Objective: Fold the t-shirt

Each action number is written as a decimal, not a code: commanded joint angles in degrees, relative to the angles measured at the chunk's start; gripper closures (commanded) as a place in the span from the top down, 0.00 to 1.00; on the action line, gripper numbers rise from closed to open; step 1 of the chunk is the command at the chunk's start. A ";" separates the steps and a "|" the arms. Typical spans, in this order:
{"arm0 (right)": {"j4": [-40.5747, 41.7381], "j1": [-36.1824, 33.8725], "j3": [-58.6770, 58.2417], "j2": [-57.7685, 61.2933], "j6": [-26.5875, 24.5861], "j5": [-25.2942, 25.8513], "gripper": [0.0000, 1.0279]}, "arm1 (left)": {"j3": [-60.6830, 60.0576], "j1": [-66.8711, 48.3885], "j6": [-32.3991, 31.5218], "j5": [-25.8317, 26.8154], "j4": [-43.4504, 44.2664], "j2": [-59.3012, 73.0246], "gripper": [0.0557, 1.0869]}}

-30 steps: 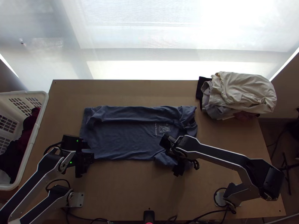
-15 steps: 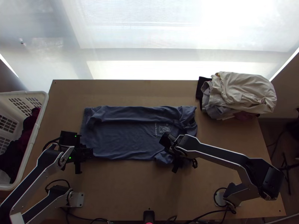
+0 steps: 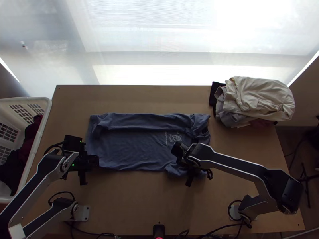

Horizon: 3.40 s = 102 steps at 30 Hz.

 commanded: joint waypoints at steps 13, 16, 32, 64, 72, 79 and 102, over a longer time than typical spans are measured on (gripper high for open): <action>-13.72 -5.68 4.03 -11.73 -0.05 -13.90 0.03 | 19.58 0.49 -12.37 7.60 -30.97 1.58 0.04; -13.81 -5.77 3.50 -12.17 -0.14 -14.34 0.03 | 17.56 1.64 -11.23 7.51 -31.06 0.43 0.04; -13.55 -25.02 21.87 5.32 -8.05 -16.54 0.03 | 30.13 12.27 -10.62 7.77 -20.07 24.69 0.05; -13.64 -28.27 33.03 19.91 -7.26 -16.19 0.37 | 34.26 11.57 -12.11 6.01 -6.54 39.72 0.96; -15.57 -28.89 33.65 18.06 -7.26 -15.92 0.92 | 40.94 13.85 -14.92 7.24 -7.15 36.20 0.96; -17.50 -30.64 35.05 15.34 -7.43 -16.01 0.95 | 42.61 19.04 -9.65 7.16 -6.63 33.39 0.96; -6.61 -22.65 27.05 2.50 0.48 -0.19 0.96 | -6.52 -4.25 -3.85 3.73 15.35 -13.72 0.95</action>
